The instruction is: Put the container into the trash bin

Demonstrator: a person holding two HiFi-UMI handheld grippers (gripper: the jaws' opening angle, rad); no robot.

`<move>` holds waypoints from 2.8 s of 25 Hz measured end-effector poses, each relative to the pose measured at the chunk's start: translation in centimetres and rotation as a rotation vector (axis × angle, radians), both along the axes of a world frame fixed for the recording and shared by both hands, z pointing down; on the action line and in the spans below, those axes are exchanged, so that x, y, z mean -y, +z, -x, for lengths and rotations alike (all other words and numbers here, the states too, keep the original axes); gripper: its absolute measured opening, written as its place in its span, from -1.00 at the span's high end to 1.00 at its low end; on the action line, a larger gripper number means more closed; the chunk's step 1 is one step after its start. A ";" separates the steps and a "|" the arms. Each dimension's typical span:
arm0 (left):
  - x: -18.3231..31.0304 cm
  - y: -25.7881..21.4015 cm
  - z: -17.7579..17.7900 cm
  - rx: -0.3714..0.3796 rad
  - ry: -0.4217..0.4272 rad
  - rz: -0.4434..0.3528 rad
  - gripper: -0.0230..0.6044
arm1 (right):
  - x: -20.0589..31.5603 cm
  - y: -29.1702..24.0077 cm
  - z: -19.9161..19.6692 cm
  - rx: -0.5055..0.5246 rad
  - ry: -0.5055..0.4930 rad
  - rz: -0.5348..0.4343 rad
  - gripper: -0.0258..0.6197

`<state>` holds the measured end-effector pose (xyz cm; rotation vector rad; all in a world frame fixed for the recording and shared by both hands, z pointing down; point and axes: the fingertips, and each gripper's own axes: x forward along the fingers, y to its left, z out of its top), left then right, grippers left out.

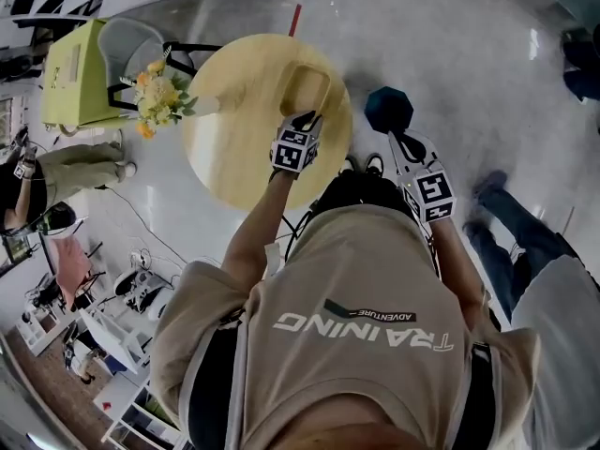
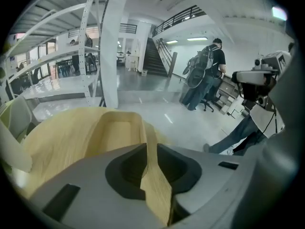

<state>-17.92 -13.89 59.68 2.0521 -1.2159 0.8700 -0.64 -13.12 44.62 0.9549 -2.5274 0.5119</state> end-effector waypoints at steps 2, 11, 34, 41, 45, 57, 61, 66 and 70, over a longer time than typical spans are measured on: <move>-0.1 1.3 0.2 0.016 0.006 0.038 0.67 | 0.3 0.3 0.0 -0.005 0.018 0.006 0.92; -0.2 5.1 0.3 0.133 0.067 0.103 0.77 | 1.4 0.5 0.0 0.001 0.071 0.012 0.92; -1.0 -5.0 -4.1 -0.112 0.105 -0.023 0.85 | -3.8 -1.0 -2.1 -0.001 0.234 -0.009 0.92; -2.4 -4.6 -6.6 -0.148 0.195 -0.014 0.84 | -6.6 -0.4 -5.2 -0.055 0.360 0.010 0.92; -1.8 -5.2 -10.0 -0.177 0.253 -0.023 0.84 | -7.3 -0.9 -7.9 -0.076 0.419 0.004 0.92; -2.1 -6.6 -17.4 -0.136 0.270 -0.010 0.85 | -5.7 -1.5 -14.9 0.000 0.407 0.001 0.92; -1.7 -6.0 -20.3 -0.114 0.225 0.017 0.84 | -4.0 -1.0 -18.0 0.047 0.338 0.031 0.92; -1.1 -5.7 -23.4 -0.090 0.179 0.036 0.84 | -2.8 0.2 -21.5 0.080 0.282 0.072 0.92; -0.1 -5.0 -25.5 -0.085 0.140 0.042 0.84 | -1.8 1.3 -24.0 0.032 0.218 0.044 0.92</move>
